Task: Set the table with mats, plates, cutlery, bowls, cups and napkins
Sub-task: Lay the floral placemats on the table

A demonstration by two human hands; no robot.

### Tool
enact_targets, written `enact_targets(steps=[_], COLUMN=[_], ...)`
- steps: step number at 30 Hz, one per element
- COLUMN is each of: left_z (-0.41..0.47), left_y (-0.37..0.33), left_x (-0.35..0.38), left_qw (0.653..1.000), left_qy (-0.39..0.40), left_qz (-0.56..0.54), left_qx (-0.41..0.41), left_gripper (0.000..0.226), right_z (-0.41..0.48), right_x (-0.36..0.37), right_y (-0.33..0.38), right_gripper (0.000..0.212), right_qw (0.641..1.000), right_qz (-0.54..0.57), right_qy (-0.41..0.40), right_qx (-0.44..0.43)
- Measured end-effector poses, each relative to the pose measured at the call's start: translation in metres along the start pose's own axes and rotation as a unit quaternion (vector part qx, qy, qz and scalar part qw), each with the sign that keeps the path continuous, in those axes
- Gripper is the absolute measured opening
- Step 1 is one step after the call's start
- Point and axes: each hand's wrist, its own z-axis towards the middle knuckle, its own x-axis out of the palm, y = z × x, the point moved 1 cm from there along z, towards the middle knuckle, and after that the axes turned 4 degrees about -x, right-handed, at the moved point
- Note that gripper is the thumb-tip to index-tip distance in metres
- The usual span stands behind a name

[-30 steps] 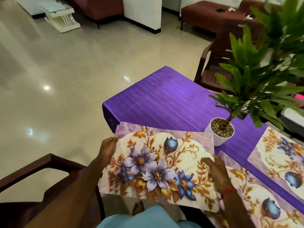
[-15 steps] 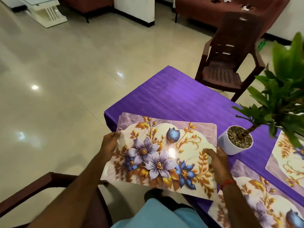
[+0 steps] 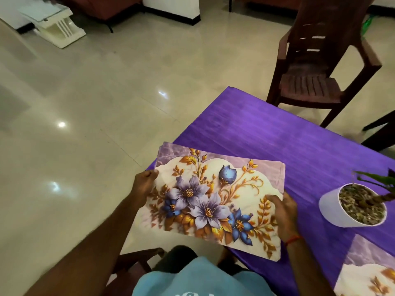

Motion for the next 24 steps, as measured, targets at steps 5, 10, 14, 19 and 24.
enact_targets(steps=[5,10,14,19,24], left_z=[0.036,0.086,0.121,0.159,0.184], left_y=[-0.012,-0.025,-0.048,-0.067,-0.078], left_x=[0.003,0.013,0.029,0.047,0.058], left_qw=[0.999,0.994,0.987,0.976,0.957], left_qy=[0.031,0.09,0.148,0.206,0.2], left_qz=[0.031,0.048,0.055,0.065,0.16], left_qx=[0.024,0.023,0.018,0.033,0.136], left_gripper=[0.018,0.016,0.01,0.012,0.018], right_z=[0.002,0.005,-0.004,-0.01,-0.018], right_x=[0.016,0.027,0.035,0.044,0.054], right_y=[-0.001,-0.008,-0.02,-0.033,-0.041], right_gripper=[0.006,0.023,0.021,0.027,0.032], right_qw=[1.0,0.996,0.988,0.967,0.939], right_qz=[0.01,-0.049,-0.075,-0.126,-0.188], right_qy=[-0.012,-0.074,-0.135,-0.222,-0.288], right_qx=[0.007,0.003,-0.002,-0.014,0.001])
